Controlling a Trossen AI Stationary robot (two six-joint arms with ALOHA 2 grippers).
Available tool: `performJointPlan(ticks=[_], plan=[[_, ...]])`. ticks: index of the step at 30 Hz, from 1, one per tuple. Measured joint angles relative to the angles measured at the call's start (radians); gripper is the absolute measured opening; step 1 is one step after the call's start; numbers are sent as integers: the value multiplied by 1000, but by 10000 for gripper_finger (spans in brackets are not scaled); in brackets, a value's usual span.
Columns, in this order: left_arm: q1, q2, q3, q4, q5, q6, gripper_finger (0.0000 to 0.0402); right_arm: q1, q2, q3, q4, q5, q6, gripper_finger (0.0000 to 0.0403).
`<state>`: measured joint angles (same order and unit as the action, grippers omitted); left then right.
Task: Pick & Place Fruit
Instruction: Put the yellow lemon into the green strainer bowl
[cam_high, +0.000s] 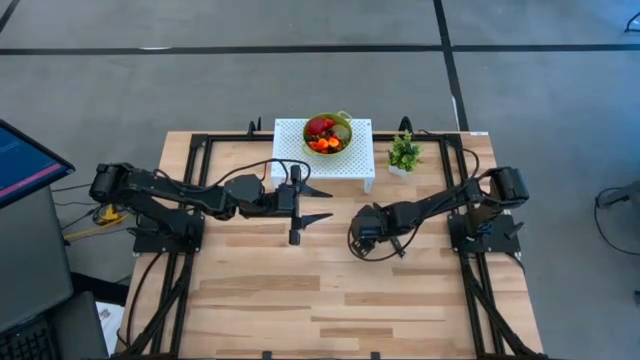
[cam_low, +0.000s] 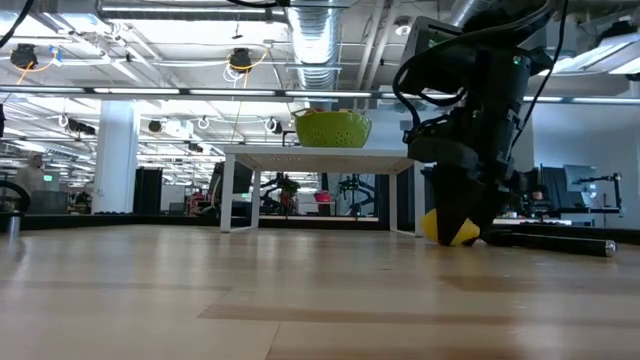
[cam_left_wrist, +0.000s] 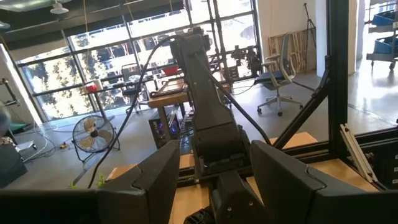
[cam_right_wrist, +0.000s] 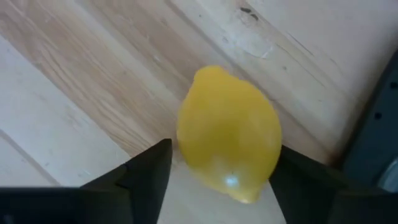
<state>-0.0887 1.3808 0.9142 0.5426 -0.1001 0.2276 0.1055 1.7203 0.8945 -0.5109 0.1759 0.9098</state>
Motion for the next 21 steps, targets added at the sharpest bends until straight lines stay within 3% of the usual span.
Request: performJointPlan(ticks=[8, 21], plan=[[0, 0, 0, 1, 0, 0, 191, -11, 0, 0, 8, -2, -29, 261], [0, 0, 0, 2, 0, 0, 191, -44, 3, -1, 40, 26, -83, 194]])
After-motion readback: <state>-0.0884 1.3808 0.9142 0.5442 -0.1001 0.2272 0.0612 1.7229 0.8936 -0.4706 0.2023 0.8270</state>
